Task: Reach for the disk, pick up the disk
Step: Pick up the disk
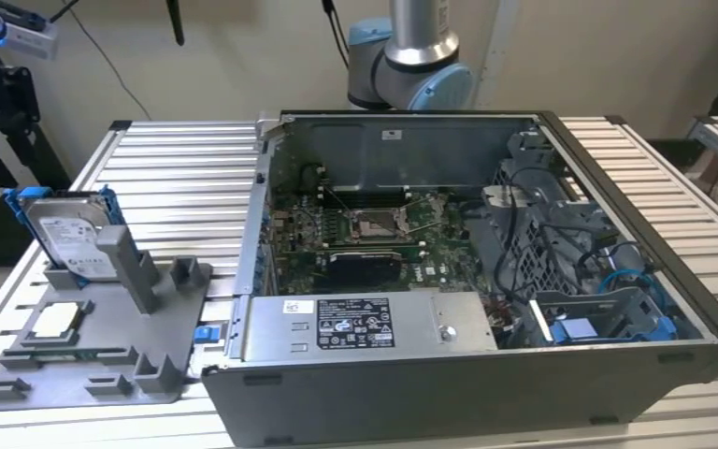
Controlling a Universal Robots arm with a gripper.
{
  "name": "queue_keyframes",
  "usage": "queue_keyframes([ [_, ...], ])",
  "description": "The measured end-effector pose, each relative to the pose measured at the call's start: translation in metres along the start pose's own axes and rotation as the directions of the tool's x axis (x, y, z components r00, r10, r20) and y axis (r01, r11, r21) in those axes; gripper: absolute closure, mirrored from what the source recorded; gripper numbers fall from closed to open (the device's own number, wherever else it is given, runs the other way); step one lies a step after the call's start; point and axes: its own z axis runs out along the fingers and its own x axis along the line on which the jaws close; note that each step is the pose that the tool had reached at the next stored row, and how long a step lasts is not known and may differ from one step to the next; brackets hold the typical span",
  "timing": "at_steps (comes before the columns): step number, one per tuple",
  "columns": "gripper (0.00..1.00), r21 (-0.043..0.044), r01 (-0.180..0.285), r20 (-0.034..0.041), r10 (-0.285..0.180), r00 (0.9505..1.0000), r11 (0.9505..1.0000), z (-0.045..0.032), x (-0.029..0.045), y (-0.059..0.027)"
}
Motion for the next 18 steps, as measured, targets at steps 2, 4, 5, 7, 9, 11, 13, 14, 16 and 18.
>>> queue_keyframes([
  [2, 0.0, -0.0001, 0.014, 0.0002, -0.014, 0.9999, 0.9999, 0.0036, -0.0002, -0.0002],
  [4, 0.0, -0.0003, 0.034, 0.0003, -0.034, 0.9994, 0.9994, 0.0072, -0.0002, -0.0002],
  [5, 0.0, -0.0003, 0.047, 0.0004, -0.047, 0.9989, 0.9989, 0.0091, -0.0003, -0.0002],
  [7, 0.0, -0.0006, 0.063, 0.0004, -0.063, 0.998, 0.998, 0.0126, -0.0013, 0.0001],
  [9, 0.0, -0.0003, 0.076, 0.0007, -0.076, 0.9971, 0.9971, 0.0165, -0.0024, 0.0003],
  [11, 0.0, -0.0006, 0.083, 0.0007, -0.083, 0.9965, 0.9965, 0.0201, -0.0026, 0.0003],
  [13, 0.0, -0.0007, 0.094, 0.0008, -0.094, 0.9956, 0.9956, 0.0236, -0.0026, 0.0004],
  [14, 0.0, -0.0006, 0.101, 0.0009, -0.101, 0.9949, 0.9949, 0.0256, -0.0026, 0.0005],
  [16, 0.0, -0.0007, 0.115, 0.001, -0.115, 0.9933, 0.9933, 0.0291, -0.0027, 0.0004],
  [18, 0.0, -0.0009, 0.126, 0.001, -0.126, 0.9921, 0.9921, 0.0327, -0.0027, 0.0],
])
